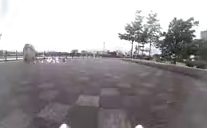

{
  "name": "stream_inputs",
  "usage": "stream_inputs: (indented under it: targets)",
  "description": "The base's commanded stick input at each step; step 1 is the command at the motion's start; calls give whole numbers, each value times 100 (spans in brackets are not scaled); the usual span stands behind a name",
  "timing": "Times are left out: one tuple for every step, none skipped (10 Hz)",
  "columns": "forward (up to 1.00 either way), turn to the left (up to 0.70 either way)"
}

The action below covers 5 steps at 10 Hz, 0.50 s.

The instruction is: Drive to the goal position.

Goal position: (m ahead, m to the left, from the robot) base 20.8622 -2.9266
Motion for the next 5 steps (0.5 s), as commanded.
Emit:
stream_inputs:
  targets:
    - [85, 1]
    - [85, 1]
    - [85, 1]
    - [85, 1]
    - [85, 1]
